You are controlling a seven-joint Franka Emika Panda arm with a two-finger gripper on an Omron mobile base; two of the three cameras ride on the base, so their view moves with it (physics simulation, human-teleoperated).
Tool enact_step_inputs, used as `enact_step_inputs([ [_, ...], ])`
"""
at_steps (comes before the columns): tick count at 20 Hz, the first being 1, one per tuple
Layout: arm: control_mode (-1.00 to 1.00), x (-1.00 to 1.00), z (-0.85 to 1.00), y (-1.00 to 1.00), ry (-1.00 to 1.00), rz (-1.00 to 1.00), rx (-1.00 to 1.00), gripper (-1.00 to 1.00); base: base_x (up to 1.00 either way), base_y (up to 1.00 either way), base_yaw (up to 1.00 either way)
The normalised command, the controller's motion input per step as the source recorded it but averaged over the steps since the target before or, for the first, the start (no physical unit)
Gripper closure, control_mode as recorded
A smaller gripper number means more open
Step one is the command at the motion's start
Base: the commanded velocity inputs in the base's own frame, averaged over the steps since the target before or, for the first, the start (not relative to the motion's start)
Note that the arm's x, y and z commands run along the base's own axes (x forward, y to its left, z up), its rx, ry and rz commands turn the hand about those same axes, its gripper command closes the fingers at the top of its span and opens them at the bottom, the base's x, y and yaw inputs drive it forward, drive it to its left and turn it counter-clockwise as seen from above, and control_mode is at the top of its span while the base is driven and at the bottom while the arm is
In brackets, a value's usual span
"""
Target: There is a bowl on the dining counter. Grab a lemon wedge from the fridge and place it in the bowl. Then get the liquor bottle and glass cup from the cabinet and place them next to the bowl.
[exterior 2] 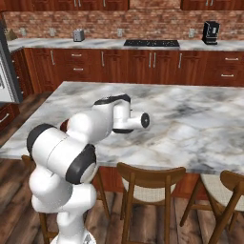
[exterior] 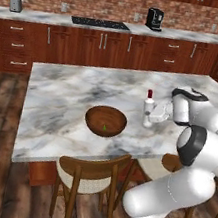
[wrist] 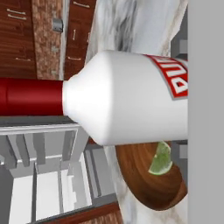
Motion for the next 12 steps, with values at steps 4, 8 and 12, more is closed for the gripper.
enact_step_inputs([
  [4,-1.0,0.35,-0.48,0.24,0.0,0.0,0.01,1.0,0.0,0.0,0.0],
  [8,-1.0,0.37,-0.43,0.19,0.0,0.0,0.04,1.0,0.0,0.0,0.0],
  [12,-1.0,0.38,-0.44,0.06,0.02,0.0,0.07,1.0,0.0,0.0,0.0],
])
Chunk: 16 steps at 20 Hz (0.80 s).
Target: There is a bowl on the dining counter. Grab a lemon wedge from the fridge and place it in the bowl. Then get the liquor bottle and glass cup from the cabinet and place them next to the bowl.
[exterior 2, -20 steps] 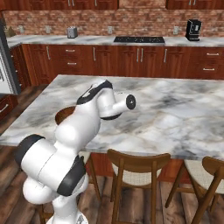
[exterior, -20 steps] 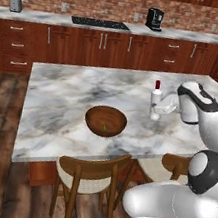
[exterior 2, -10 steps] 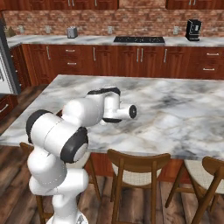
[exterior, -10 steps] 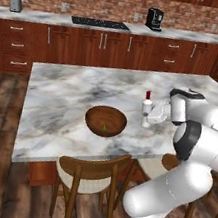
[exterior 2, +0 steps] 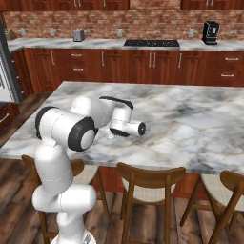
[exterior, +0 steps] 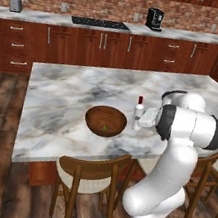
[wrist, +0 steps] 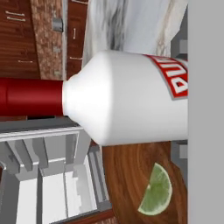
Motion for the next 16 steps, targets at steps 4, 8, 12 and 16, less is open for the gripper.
enact_step_inputs([
  [4,-1.0,0.37,-0.42,0.06,0.01,0.0,0.07,1.0,0.0,0.0,0.0],
  [8,-1.0,0.34,-0.29,0.0,0.0,0.0,0.07,1.0,0.0,0.0,0.0],
  [12,-1.0,0.26,-0.33,0.0,0.0,0.0,0.03,1.0,0.0,0.0,0.0],
  [16,-1.0,0.19,-0.31,0.0,0.0,0.0,0.0,1.0,0.0,0.0,0.0],
])
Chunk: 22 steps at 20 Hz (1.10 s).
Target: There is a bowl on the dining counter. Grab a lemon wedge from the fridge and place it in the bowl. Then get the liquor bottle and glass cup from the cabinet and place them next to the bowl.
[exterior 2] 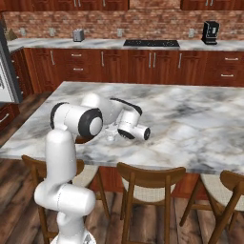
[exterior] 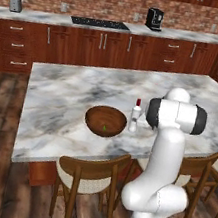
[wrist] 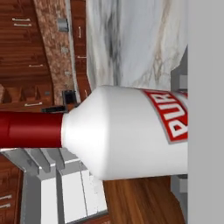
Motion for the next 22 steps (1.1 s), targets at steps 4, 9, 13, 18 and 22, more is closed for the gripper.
enact_step_inputs([
  [4,-1.0,0.03,-0.15,0.0,-0.03,0.0,0.0,1.0,0.0,0.0,0.0],
  [9,-1.0,-0.12,-0.03,0.24,-0.09,0.0,0.0,-1.0,0.0,0.0,0.0],
  [13,-1.0,-0.21,0.0,0.2,-0.1,0.0,0.0,-1.0,0.0,0.0,0.0],
  [18,-1.0,-0.02,0.1,-0.01,-0.03,0.0,0.0,-1.0,0.0,0.0,0.0],
  [22,-1.0,-0.17,0.38,-0.1,-0.02,0.0,0.0,-1.0,0.0,0.0,0.0],
])
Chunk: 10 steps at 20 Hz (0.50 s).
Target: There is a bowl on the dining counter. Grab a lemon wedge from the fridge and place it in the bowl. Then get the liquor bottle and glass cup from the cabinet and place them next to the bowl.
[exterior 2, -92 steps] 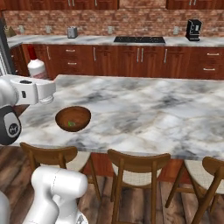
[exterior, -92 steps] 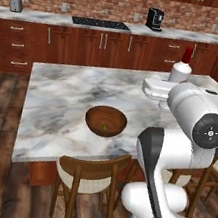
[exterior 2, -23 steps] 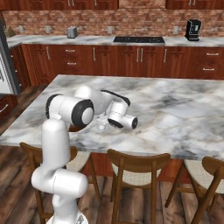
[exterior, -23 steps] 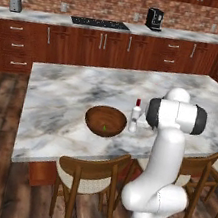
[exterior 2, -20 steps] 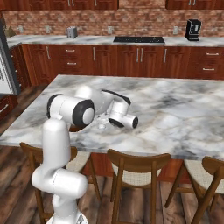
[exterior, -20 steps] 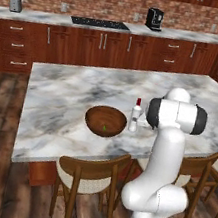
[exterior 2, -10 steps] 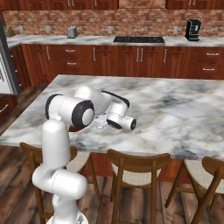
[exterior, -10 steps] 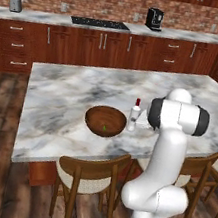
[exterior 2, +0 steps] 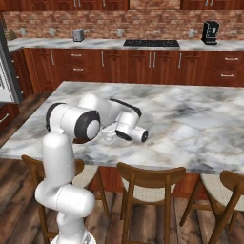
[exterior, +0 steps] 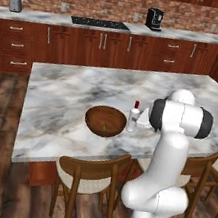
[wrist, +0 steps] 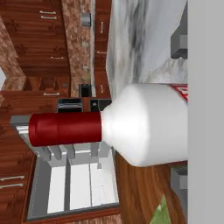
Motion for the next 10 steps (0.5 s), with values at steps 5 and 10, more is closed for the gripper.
enact_step_inputs([
  [5,-1.0,-0.28,0.64,-0.07,0.0,-0.04,-0.01,-1.0,0.0,0.0,0.0],
  [10,-1.0,-0.45,0.94,-0.01,0.0,-0.06,-0.02,-1.0,0.0,0.0,0.0],
])
